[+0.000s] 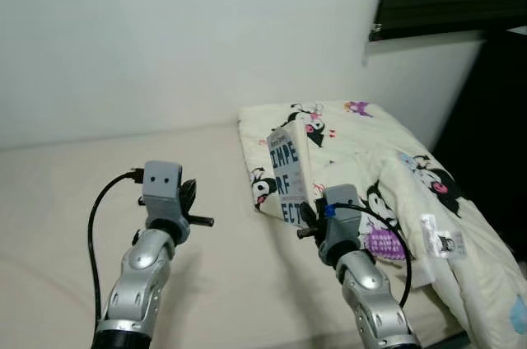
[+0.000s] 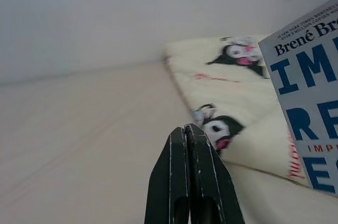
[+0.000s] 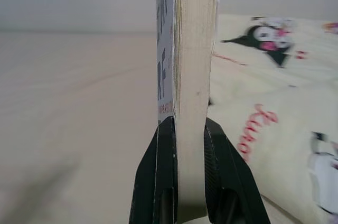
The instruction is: Clean up the room
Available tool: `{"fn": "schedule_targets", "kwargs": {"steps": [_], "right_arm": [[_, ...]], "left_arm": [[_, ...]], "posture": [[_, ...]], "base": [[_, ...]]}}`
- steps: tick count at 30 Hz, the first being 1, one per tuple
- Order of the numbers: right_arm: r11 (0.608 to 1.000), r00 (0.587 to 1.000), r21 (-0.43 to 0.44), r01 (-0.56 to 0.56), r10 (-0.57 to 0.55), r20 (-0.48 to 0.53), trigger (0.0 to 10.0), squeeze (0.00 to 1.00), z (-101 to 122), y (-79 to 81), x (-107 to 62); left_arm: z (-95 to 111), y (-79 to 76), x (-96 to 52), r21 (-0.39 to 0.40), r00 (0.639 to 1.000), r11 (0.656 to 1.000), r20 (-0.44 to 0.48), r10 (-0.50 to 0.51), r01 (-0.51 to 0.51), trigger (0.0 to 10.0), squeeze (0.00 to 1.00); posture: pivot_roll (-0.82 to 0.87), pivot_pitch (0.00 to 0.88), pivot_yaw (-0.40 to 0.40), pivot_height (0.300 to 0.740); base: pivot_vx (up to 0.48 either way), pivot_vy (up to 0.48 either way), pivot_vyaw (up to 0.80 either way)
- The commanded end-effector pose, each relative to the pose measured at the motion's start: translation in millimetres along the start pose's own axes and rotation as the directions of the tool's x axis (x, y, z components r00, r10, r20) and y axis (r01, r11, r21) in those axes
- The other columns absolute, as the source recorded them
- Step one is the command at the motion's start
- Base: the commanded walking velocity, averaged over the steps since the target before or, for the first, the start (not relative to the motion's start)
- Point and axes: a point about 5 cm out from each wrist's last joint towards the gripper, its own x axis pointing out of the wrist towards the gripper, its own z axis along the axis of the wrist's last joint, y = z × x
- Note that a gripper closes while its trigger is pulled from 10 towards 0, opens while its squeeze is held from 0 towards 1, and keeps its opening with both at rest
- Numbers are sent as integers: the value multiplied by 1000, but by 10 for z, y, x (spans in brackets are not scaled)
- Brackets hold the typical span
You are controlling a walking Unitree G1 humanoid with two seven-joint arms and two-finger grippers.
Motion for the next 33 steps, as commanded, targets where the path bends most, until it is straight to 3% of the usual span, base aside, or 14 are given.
{"fn": "schedule_targets", "kwargs": {"steps": [1, 9, 21, 33], "right_arm": [[1000, 999, -19, -16, 17, 52, 10000, 0, 112, 26, 48], [999, 998, -34, -16, 18, 58, 10000, 0, 137, 8, 72], [1000, 998, -6, -9, 9, 61, 10000, 0, 134, -14, 69], [1000, 998, 2, -22, 22, 61, 10000, 0, 128, 4, 80]], "left_arm": [[-21, 24, -21, 5, 1000, 1000, -15, 10, -10, 10000, 0], [-8, 56, -21, -39, 999, 998, -12, 48, -49, 10000, 0], [10, 37, -10, 2, 1000, 1000, -5, 23, -23, 10000, 0], [22, 40, -8, -12, 1000, 1000, -3, 17, -17, 10000, 0]], "posture": [[-12, 0, 11, 740], [-8, 0, 2, 740], [-8, 0, 8, 740], [-5, 0, 7, 740]], "base": [[0, -480, 800], [0, -120, 762], [0, 0, 0], [0, 22, 0]]}}
